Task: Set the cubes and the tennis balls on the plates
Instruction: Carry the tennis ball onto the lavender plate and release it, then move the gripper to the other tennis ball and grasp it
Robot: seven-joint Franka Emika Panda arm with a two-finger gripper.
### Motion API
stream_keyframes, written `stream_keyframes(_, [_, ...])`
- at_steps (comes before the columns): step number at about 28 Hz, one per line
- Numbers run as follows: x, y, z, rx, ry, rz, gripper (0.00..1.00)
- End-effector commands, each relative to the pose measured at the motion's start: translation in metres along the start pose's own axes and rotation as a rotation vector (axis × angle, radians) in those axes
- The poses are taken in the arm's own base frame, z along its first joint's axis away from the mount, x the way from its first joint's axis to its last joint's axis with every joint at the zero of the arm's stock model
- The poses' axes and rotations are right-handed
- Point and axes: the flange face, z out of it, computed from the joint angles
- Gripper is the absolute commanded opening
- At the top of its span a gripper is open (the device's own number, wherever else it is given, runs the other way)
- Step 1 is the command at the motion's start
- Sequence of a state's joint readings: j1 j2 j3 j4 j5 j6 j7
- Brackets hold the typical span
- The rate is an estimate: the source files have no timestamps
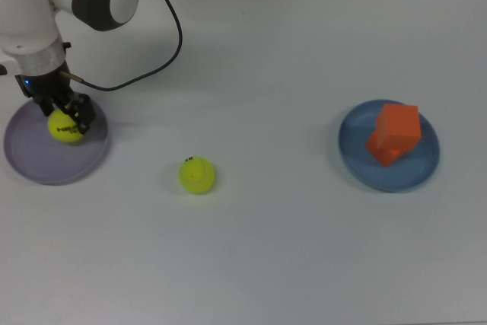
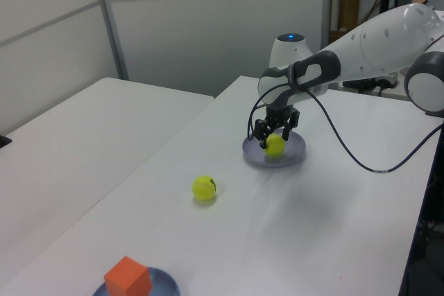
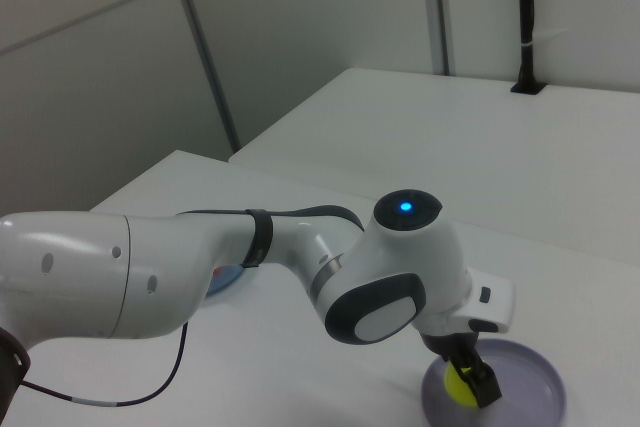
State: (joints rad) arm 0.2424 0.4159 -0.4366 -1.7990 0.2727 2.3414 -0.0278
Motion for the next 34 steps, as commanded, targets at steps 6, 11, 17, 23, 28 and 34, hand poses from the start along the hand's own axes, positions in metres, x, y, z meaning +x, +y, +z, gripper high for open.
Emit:
stream_keyframes(6, [0.005, -0.032, -0.031, 0.049, -0.048, -0.041, 1.0])
stream_keyframes(11, [0.009, -0.073, -0.055, 0.074, -0.05, -0.083, 1.0])
stream_keyframes(17, [0.002, -0.141, -0.066, 0.132, -0.037, -0.103, 1.0])
stream_keyframes(23, [-0.017, -0.195, -0.056, 0.165, -0.048, -0.134, 1.0])
stream_keyframes(28, [-0.026, -0.231, -0.048, 0.186, -0.001, -0.162, 1.0])
stream_keyframes(34, [-0.032, -0.237, -0.024, 0.168, -0.029, -0.17, 1.0])
